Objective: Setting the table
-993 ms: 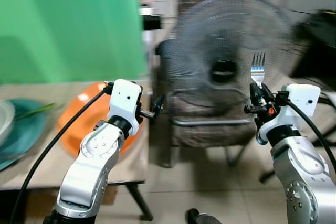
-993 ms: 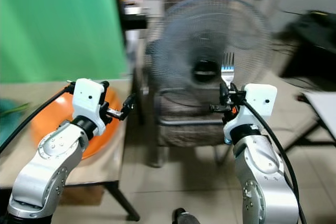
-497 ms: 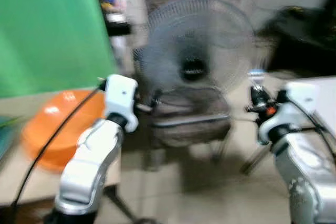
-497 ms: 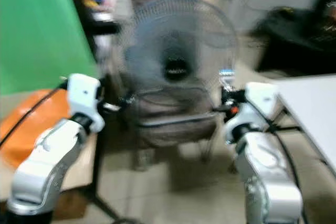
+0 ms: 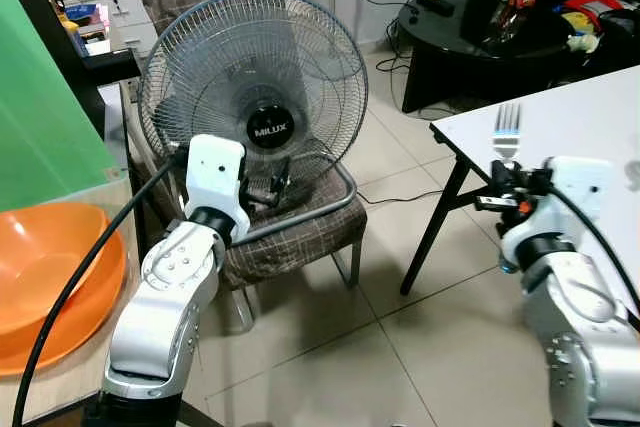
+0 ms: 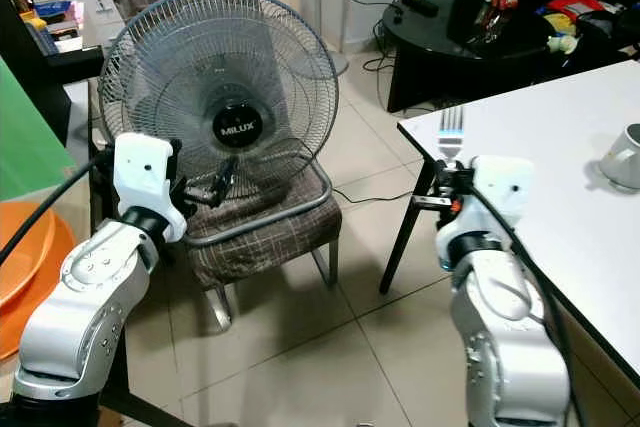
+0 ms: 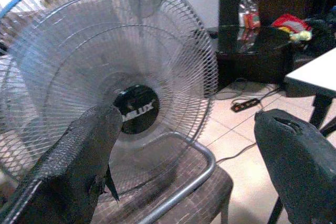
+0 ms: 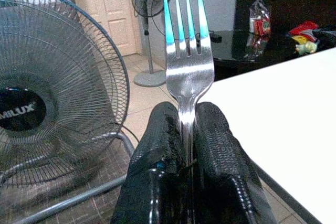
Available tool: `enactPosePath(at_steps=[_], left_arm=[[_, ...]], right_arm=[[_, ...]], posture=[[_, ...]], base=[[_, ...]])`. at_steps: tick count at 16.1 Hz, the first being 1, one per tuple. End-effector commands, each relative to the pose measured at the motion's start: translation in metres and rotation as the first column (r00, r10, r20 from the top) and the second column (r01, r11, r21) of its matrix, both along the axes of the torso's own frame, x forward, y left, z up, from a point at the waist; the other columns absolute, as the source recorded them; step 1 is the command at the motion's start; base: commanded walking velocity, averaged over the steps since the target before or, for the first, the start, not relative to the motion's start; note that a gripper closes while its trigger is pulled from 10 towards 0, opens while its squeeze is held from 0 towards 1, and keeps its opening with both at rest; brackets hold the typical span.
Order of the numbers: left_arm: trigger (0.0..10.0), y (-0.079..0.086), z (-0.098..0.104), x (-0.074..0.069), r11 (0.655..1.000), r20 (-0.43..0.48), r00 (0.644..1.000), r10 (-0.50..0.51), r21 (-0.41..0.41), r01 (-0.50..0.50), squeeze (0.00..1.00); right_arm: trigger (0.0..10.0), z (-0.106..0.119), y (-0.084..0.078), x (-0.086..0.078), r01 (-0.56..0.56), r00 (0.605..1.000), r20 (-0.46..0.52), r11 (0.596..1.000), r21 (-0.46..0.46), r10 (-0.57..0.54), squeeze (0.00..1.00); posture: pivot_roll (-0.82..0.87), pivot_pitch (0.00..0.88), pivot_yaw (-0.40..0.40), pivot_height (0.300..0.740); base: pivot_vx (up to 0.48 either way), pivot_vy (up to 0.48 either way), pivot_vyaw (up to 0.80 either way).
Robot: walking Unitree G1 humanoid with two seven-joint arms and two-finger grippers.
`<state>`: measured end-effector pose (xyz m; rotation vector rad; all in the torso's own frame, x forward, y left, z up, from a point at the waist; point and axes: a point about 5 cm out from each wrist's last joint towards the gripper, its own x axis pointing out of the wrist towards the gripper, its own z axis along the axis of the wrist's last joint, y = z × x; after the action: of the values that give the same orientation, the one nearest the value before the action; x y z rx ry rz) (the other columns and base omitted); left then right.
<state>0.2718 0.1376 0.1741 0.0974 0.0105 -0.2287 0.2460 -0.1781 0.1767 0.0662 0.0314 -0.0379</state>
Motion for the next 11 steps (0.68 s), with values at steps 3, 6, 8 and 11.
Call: enactPosePath(at_steps=[3,6,8,11], left_arm=[[10.0,0.0065,0.0004,0.0018,1.000,0.005,1.000,0.020,-0.002,-0.020,0.00],[10.0,0.0077,0.0000,0.0027,1.000,0.006,1.000,0.020,-0.001,-0.020,0.00],[10.0,0.0082,-0.0001,0.0029,1.000,0.006,1.000,0.020,0.000,-0.020,0.00],[10.0,0.0098,-0.0013,0.0030,1.000,0.004,1.000,0.011,0.013,-0.011,0.00]], right_arm=[[10.0,0.0010,0.0088,0.0054,-0.059,0.998,0.013,0.998,0.006,0.059,0.00],[10.0,-0.0016,0.0114,0.0078,-0.064,0.998,-0.001,0.998,-0.003,0.064,0.00],[10.0,-0.0024,0.0127,0.0084,-0.078,0.997,-0.005,0.997,0.007,0.078,0.00],[10.0,-0.0028,0.0115,0.0075,-0.066,0.998,-0.004,0.998,0.000,0.066,0.00]], posture=[[0.10,0.000,0.039,0.740],[0.10,0.000,0.037,0.740],[0.10,0.000,0.035,0.740],[0.10,0.000,0.039,0.740]], base=[[0.314,0.000,0.00],[0.358,0.000,0.00],[0.358,0.000,-0.40],[0.358,0.000,-0.80]])
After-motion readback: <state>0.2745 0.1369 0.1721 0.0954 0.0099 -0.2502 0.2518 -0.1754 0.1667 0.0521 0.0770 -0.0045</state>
